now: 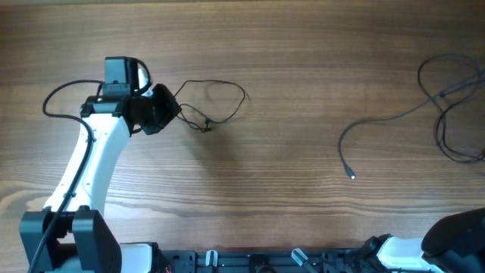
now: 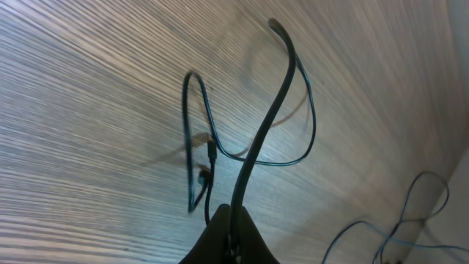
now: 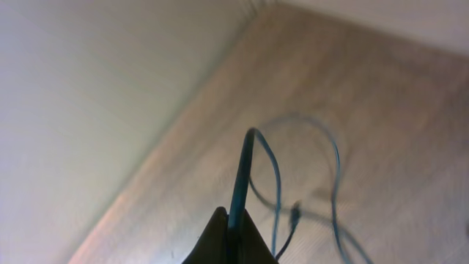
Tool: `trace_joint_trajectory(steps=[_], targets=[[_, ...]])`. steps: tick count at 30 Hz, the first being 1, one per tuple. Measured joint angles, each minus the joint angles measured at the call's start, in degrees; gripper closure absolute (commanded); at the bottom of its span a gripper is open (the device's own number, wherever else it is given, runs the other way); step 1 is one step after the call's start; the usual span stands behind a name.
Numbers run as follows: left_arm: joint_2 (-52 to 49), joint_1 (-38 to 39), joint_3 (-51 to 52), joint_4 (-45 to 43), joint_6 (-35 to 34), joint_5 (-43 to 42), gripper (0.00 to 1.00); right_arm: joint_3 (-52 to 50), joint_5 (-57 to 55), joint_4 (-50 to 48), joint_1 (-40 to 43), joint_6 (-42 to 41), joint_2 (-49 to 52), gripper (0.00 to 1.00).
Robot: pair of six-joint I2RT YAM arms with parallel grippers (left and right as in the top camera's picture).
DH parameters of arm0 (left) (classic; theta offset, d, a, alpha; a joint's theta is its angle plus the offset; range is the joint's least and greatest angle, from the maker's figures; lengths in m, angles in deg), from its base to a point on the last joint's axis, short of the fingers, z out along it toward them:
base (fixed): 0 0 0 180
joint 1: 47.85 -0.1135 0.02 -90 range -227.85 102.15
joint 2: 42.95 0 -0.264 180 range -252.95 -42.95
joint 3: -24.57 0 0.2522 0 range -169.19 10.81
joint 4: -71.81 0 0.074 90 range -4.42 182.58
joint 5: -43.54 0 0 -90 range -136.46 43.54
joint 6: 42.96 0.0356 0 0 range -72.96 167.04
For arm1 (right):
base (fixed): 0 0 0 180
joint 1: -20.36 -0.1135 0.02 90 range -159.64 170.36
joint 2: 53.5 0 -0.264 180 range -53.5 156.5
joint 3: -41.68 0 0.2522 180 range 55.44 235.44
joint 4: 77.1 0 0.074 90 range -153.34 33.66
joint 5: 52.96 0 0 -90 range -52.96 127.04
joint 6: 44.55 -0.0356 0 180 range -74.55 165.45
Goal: Untangle cables
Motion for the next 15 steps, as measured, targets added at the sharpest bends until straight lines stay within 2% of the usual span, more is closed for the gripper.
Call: trace_joint_trajectory(steps=[8,15], targets=[[0.0,2.0,0.0,0.0,0.0,0.0,0.96,0.5,-5.9,-6.2,0.3,-4.0,-2.3,0.96],[0.0,2.1,0.0,0.9,0.0,0.0,0.96,9.1,-12.4,-7.4,0.4,-4.7,-3.9,0.96]])
